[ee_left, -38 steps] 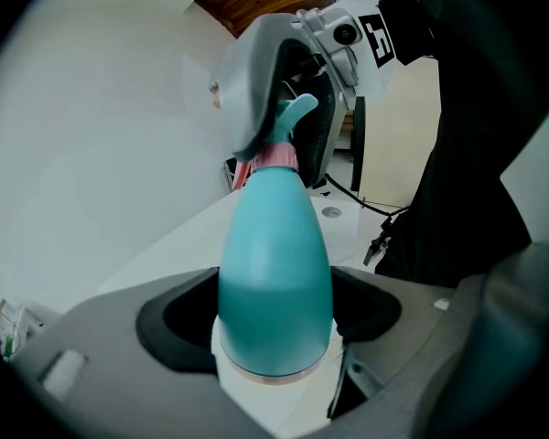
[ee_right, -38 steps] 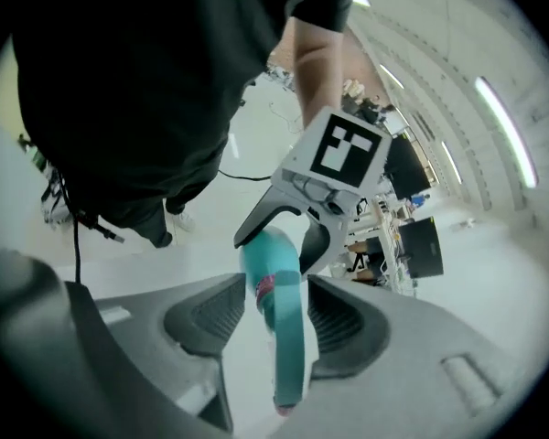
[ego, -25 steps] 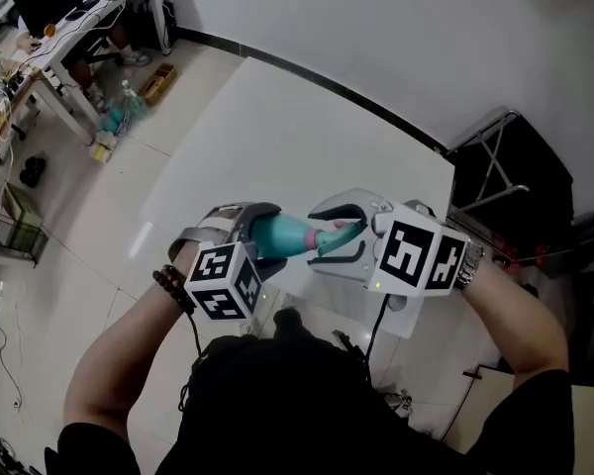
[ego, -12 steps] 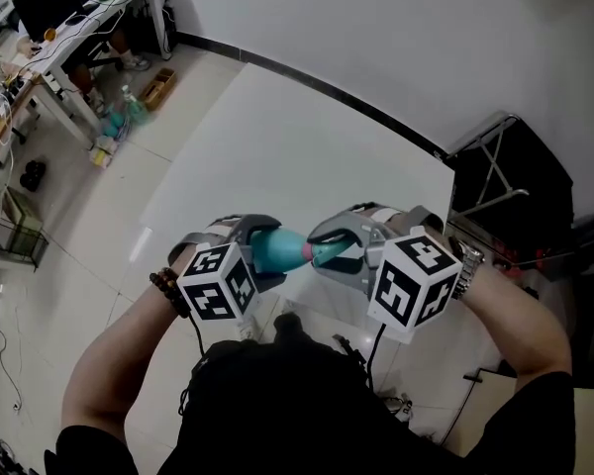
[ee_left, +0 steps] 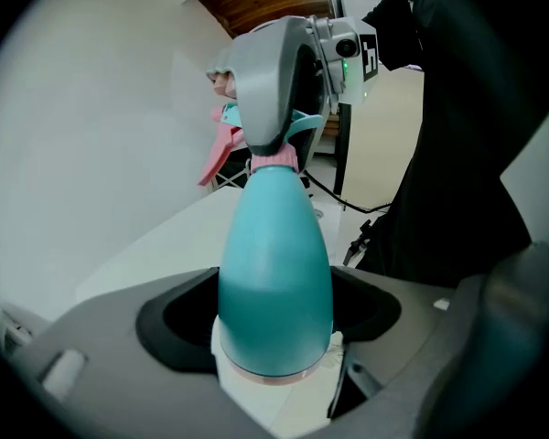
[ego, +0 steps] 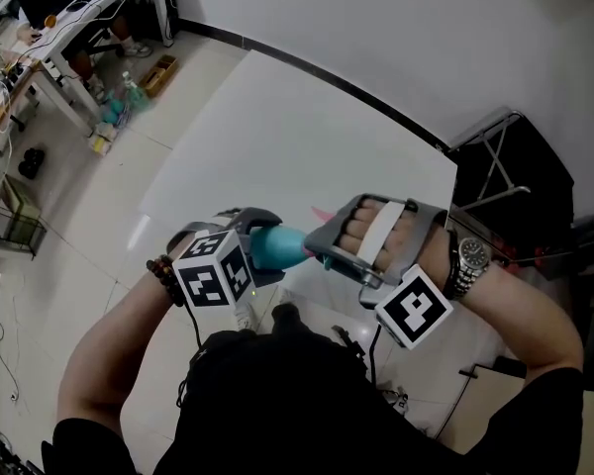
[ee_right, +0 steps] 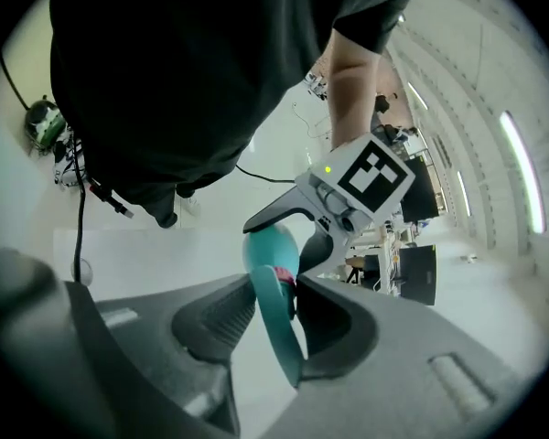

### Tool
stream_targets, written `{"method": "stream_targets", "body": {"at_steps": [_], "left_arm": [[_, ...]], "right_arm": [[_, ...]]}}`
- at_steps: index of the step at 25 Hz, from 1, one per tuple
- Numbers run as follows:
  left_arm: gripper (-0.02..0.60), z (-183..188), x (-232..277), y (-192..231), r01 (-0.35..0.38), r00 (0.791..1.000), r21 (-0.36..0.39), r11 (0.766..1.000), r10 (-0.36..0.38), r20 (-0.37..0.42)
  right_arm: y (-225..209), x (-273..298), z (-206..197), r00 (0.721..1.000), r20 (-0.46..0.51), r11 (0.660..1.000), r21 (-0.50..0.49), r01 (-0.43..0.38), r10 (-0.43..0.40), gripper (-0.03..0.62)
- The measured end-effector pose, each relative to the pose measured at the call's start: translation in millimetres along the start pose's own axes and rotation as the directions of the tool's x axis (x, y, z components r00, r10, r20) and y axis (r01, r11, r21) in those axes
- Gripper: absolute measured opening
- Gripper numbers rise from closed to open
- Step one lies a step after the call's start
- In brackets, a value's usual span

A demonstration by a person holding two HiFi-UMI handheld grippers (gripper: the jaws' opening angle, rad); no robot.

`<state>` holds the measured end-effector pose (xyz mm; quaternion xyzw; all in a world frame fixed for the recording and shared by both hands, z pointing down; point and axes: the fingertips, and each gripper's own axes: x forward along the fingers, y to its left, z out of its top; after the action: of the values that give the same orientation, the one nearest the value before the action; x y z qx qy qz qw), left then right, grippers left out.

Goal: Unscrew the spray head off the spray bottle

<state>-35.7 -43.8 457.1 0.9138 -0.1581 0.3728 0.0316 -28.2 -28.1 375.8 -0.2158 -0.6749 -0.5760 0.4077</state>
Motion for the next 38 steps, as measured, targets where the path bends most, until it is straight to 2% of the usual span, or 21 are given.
{"method": "stream_targets", "body": {"at_steps": [1,3,6,8,9,11,13,15,17,19,21,24,26,27,29,32,36,38], "left_arm": [[0.388,0,0,2,-0.009,1.000,-0.005,1.000,0.009,0.005],[0.389,0,-1,8,-0.031,0.999,-0.011,0.999,0.031,0.011],[0.390,-2,-3,18,-0.074,0.997,-0.017,0.997,0.075,0.010],[0.390,-5,-2,25,-0.115,0.993,-0.022,0.993,0.115,0.006],[0.390,-7,-2,30,-0.138,0.990,-0.025,0.990,0.138,0.004],[0.390,-9,-3,41,-0.189,0.982,-0.031,0.982,0.189,-0.003],[0.388,-12,-4,52,-0.236,0.972,-0.039,0.971,0.236,-0.010],[0.390,-14,-4,61,-0.279,0.960,-0.050,0.959,0.278,-0.016],[0.388,-15,-4,68,-0.316,0.949,-0.055,0.947,0.315,-0.025],[0.388,-16,-4,73,-0.348,0.937,-0.055,0.936,0.347,-0.034],[0.388,-16,-5,77,-0.377,0.926,-0.052,0.925,0.375,-0.045],[0.388,-17,-4,83,-0.415,0.909,-0.038,0.909,0.412,-0.067],[0.388,-16,-4,85,-0.436,0.898,-0.024,0.899,0.433,-0.080],[0.388,-15,-3,85,-0.446,0.892,-0.015,0.895,0.443,-0.086],[0.388,-14,-3,85,-0.464,0.881,0.001,0.886,0.462,-0.099],[0.389,-12,-2,83,-0.483,0.868,0.026,0.875,0.483,-0.116],[0.388,-10,-1,84,-0.499,0.855,0.054,0.865,0.501,-0.132],[0.388,-9,1,83,-0.501,0.852,0.067,0.863,0.506,-0.139]], "right_arm": [[0,0,-3,1.000,-0.011,1.000,0.014,-0.005,0.005,0.136],[0,0,-12,0.999,-0.027,0.997,0.077,-0.022,0.024,0.229],[-12,-9,-17,1.000,-0.005,0.975,0.220,-0.011,0.012,0.249],[-25,-19,-19,0.999,0.031,0.928,0.372,0.009,-0.022,0.256],[-33,-25,-22,0.998,0.050,0.887,0.462,0.017,-0.045,0.259],[-51,-37,-31,0.992,0.085,0.766,0.642,0.021,-0.098,0.264],[-66,-46,-43,0.982,0.106,0.612,0.791,0.012,-0.155,0.264],[-71,-48,-60,0.974,0.110,0.431,0.902,-0.014,-0.198,0.264],[-64,-43,-76,0.976,0.098,0.228,0.972,-0.053,-0.194,0.264],[-53,-35,-85,0.982,0.106,0.043,0.994,-0.100,-0.160,0.264],[-43,-27,-87,0.982,0.133,-0.106,0.983,-0.148,-0.132,0.264],[-37,-15,-91,0.973,0.180,-0.303,0.928,-0.216,-0.144,0.264],[-36,-9,-94,0.965,0.201,-0.406,0.878,-0.254,-0.169,0.264],[-35,-5,-94,0.963,0.206,-0.440,0.858,-0.264,-0.177,0.264],[-33,2,-95,0.961,0.209,-0.489,0.828,-0.273,-0.182,0.264],[-29,10,-95,0.959,0.213,-0.541,0.793,-0.281,-0.185,0.261],[-28,21,-95,0.964,0.212,-0.543,0.796,-0.266,-0.161,0.254],[-26,25,-93,0.966,0.214,-0.540,0.801,-0.259,-0.146,0.225]]}}
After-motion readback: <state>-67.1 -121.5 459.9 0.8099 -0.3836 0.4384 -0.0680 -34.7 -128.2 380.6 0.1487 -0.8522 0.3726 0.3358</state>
